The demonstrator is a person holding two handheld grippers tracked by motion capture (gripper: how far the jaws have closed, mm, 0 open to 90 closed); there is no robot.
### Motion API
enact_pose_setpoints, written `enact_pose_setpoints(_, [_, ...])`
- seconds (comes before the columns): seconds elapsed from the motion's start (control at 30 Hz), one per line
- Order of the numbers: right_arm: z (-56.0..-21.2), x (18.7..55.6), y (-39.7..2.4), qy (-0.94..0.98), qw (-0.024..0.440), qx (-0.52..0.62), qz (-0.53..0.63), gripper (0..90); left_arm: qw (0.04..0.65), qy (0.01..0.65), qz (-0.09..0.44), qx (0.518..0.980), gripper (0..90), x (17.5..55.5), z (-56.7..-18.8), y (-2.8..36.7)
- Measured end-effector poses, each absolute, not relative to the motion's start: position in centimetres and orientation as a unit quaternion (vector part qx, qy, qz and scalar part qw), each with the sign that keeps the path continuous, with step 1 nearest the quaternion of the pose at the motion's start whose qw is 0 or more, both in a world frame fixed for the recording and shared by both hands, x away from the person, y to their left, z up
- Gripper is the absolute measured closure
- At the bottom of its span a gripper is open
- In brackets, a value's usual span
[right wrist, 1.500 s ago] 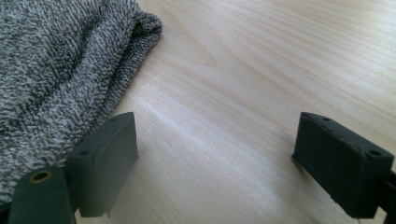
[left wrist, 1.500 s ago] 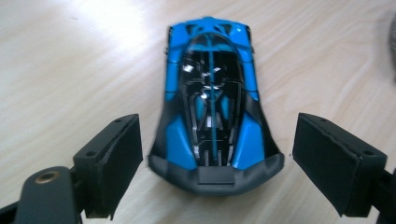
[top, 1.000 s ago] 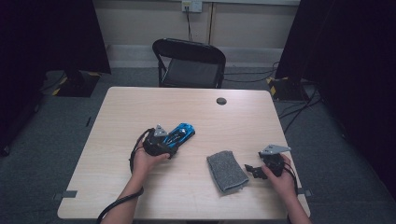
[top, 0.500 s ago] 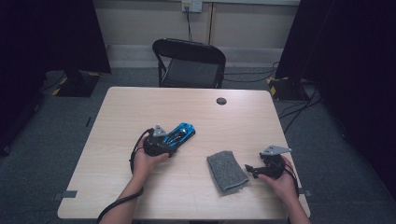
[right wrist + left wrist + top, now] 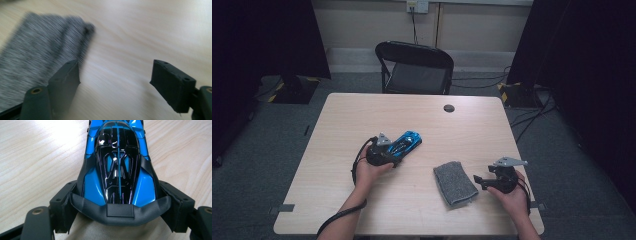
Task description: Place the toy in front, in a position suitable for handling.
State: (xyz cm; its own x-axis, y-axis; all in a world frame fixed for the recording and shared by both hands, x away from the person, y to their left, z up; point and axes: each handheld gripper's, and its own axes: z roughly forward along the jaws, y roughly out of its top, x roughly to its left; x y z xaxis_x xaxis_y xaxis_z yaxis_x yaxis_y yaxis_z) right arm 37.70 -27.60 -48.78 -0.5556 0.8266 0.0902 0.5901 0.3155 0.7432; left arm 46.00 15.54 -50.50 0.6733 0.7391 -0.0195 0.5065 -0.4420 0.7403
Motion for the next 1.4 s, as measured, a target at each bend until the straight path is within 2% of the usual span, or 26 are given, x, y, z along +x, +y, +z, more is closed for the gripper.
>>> enact_pose_setpoints(0.1, [-46.8, 36.9, -25.7, 0.790, 0.147, 0.428, 0.414, 25.3, 0.374, 0.373, 0.156, 0.835, 24.4, 46.0, -50.5, 15.5])
enact_pose_setpoints(0.2, [-46.0, 35.9, -23.3, 0.792, 0.132, 0.417, 0.427, 33.0, 0.374, 0.372, 0.156, 0.835, 24.4, 46.0, -50.5, 15.6])
enact_pose_setpoints(0.33, [-47.0, 35.0, -21.4, 0.799, 0.114, 0.419, 0.417, 34.5, 0.374, 0.374, 0.155, 0.834, 24.4, 45.9, -50.5, 15.6])
enact_pose_setpoints(0.5, [-48.5, 34.4, -19.9, 0.818, 0.119, 0.409, 0.387, 37.0, 0.374, 0.374, 0.155, 0.834, 24.4, 45.8, -50.5, 15.7])
enact_pose_setpoints(0.6, [-48.9, 34.4, -19.0, 0.828, 0.130, 0.401, 0.371, 35.5, 0.374, 0.373, 0.154, 0.835, 24.4, 45.8, -50.5, 15.7])
enact_pose_setpoints(0.77, [-49.1, 35.0, -18.5, 0.835, 0.135, 0.394, 0.360, 40.2, 0.375, 0.372, 0.155, 0.835, 24.3, 45.7, -50.5, 15.7])
enact_pose_setpoints(0.93, [-49.3, 36.8, -18.3, 0.844, 0.123, 0.369, 0.369, 39.3, 0.375, 0.372, 0.154, 0.835, 24.3, 45.8, -50.5, 15.8])
enact_pose_setpoints(1.03, [-49.0, 37.5, -18.4, 0.840, 0.120, 0.376, 0.372, 35.6, 0.375, 0.373, 0.155, 0.834, 24.3, 45.7, -50.5, 15.8])
enact_pose_setpoints(1.13, [-48.2, 36.8, -18.3, 0.825, 0.141, 0.398, 0.376, 33.1, 0.375, 0.373, 0.155, 0.834, 24.3, 45.7, -50.5, 15.8])
enact_pose_setpoints(1.2, [-48.0, 36.1, -18.0, 0.822, 0.136, 0.405, 0.378, 31.2, 0.375, 0.373, 0.155, 0.834, 24.4, 45.7, -50.5, 15.8])
enact_pose_setpoints(1.4, [-49.3, 35.7, -17.4, 0.830, 0.152, 0.398, 0.360, 30.4, 0.374, 0.374, 0.156, 0.834, 24.4, 45.6, -50.5, 15.8])
